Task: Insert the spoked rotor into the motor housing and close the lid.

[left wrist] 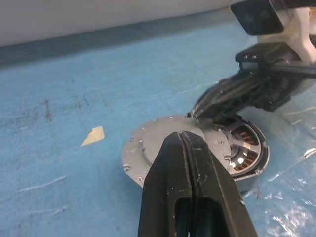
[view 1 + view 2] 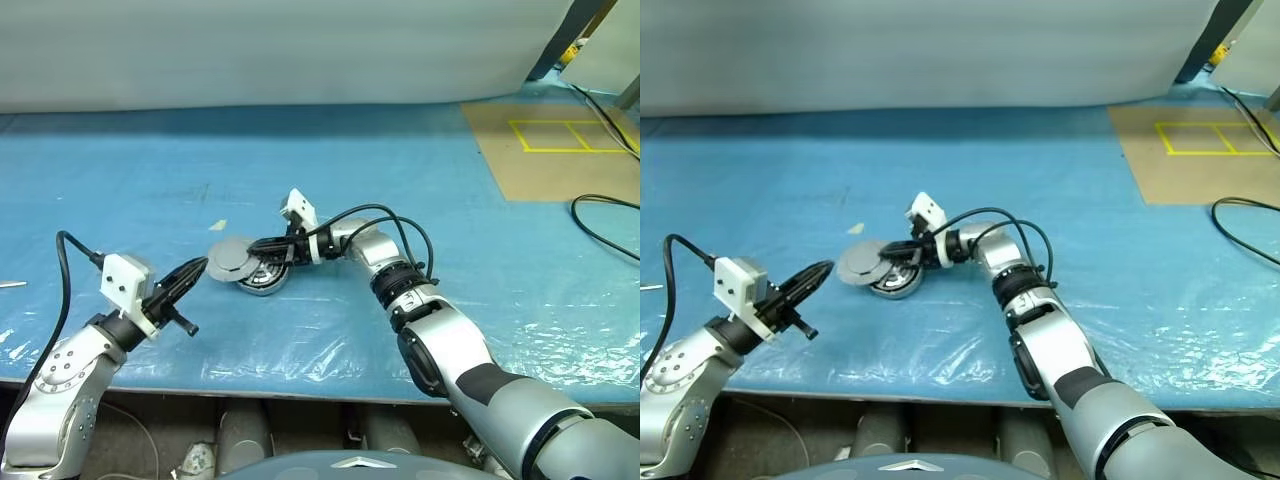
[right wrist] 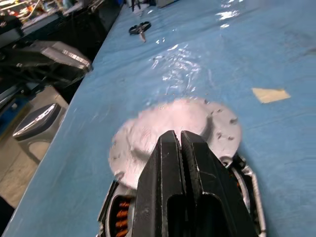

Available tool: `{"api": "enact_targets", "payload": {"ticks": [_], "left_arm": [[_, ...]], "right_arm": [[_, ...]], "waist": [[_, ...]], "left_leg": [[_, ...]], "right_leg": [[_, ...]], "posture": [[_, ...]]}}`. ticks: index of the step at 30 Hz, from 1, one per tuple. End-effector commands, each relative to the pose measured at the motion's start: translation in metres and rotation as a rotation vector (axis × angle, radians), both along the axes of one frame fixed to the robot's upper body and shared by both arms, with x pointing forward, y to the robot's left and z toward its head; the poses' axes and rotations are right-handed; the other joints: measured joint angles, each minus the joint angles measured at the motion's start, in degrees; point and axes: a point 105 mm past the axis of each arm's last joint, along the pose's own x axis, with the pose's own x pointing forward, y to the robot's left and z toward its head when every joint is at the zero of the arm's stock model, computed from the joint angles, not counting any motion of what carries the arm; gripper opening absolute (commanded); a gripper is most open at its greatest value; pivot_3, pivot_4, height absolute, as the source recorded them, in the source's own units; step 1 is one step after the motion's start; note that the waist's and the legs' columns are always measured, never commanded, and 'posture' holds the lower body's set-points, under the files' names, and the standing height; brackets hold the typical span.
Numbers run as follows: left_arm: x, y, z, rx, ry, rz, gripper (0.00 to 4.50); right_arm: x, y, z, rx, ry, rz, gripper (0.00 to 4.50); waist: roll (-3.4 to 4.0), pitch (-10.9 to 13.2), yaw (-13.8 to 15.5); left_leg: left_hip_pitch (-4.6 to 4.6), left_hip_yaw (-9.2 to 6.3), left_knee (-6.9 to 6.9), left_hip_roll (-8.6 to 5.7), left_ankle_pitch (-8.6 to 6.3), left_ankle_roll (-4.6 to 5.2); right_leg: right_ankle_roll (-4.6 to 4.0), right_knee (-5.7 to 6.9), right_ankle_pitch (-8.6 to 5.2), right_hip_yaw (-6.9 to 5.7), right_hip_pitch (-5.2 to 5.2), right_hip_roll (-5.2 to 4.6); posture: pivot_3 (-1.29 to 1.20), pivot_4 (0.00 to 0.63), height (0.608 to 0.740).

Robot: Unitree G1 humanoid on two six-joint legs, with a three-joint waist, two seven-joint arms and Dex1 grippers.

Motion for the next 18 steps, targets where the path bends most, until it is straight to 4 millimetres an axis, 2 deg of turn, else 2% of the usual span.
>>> {"api": "enact_targets", "payload": {"ticks": [1,3,6,10,17,18], "left_arm": [[-0.005,0.003,0.012,0.024,-0.038,-0.008,0.00],[-0.006,0.002,0.011,0.026,-0.035,-0.017,0.00],[-0.009,0.002,0.007,0.028,-0.029,-0.026,0.00],[-0.012,0.000,0.003,0.025,-0.026,-0.040,0.00],[-0.020,-0.003,-0.003,0.007,-0.023,-0.048,0.00],[-0.022,-0.003,-0.004,0.006,-0.022,-0.048,0.00]], "right_arm": [[0.006,0.012,0.038,0.122,-0.058,-0.023,0.08],[0.006,0.020,0.045,0.132,-0.063,-0.033,0.08],[0.000,0.029,0.047,0.109,-0.108,-0.005,0.67],[-0.010,0.040,0.043,0.056,-0.156,0.037,1.93],[-0.018,0.047,0.026,-0.078,-0.208,0.086,4.35],[-0.019,0.047,0.022,-0.103,-0.219,0.095,4.43]], "waist": [[0.00,0.0,0.0],[0.01,0.0,0.0],[0.01,0.0,0.0],[0.01,0.0,0.0],[0.01,0.0,-0.1],[0.01,0.0,-0.1]], "left_leg": [[0.00,0.00,0.00,0.00,0.00,0.00],[0.00,0.00,0.00,0.00,0.00,0.00],[0.00,0.00,-0.04,0.01,0.00,0.00],[-0.02,0.01,-0.07,0.00,0.00,-0.01],[0.00,0.01,-0.07,0.00,-0.01,-0.02],[0.00,0.01,-0.08,0.01,-0.01,-0.02]], "right_leg": [[0.00,0.00,0.00,0.00,0.00,0.00],[0.00,0.00,0.00,0.00,0.00,0.00],[0.00,-0.02,0.00,-0.01,0.00,0.01],[0.00,-0.08,0.00,-0.01,-0.01,0.00],[0.01,-0.07,-0.01,0.00,0.00,0.00],[0.01,-0.07,-0.01,0.00,-0.01,0.01]], "posture": [[0.00,0.150,0.740],[0.00,0.150,0.740],[0.00,0.150,0.740],[0.00,0.150,0.740],[0.00,0.150,0.740],[0.00,0.150,0.740]]}}
